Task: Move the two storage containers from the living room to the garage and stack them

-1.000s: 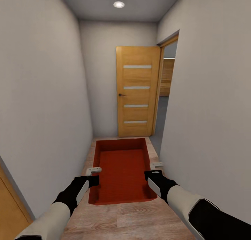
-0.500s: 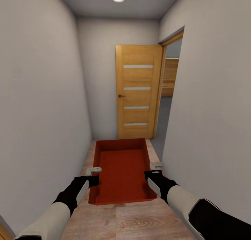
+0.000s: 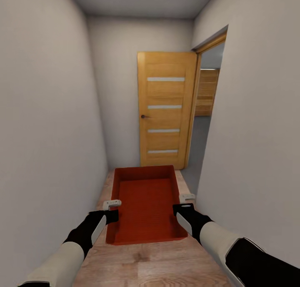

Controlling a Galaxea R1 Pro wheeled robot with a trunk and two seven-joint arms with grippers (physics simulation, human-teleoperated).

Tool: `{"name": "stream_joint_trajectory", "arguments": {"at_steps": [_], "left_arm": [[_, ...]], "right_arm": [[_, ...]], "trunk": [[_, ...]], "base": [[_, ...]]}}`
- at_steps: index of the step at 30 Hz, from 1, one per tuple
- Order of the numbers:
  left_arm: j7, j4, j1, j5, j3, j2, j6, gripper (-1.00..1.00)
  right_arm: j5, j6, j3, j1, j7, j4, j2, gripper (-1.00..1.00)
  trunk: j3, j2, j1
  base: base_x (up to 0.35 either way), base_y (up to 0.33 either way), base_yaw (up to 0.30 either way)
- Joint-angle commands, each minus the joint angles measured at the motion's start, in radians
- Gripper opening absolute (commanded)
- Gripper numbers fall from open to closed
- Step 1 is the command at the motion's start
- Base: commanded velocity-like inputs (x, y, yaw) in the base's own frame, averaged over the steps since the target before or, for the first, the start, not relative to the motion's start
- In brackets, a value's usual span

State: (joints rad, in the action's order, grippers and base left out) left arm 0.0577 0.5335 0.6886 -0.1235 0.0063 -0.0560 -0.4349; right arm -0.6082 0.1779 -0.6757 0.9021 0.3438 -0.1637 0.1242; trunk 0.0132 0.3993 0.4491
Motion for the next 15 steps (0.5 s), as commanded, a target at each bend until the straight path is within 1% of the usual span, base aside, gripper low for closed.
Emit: {"name": "stream_joint_trajectory", "arguments": {"at_steps": [1, 15], "left_arm": [[0.051, 0.000, 0.000, 0.018, 0.007, -0.001, -0.007, -1.00], [0.051, 0.000, 0.000, 0.018, 0.007, -0.001, -0.007, -1.00]], "right_arm": [[-0.005, 0.006, -0.014, 0.000, 0.006, -0.014, 0.000, -1.00], [-0.005, 0.006, -0.014, 0.000, 0.006, -0.014, 0.000, -1.00]], "trunk": [[0.000, 0.001, 0.001], [0.000, 0.001, 0.001]], "base": [[0.326, 0.000, 0.000], [0.326, 0.000, 0.000]]}}
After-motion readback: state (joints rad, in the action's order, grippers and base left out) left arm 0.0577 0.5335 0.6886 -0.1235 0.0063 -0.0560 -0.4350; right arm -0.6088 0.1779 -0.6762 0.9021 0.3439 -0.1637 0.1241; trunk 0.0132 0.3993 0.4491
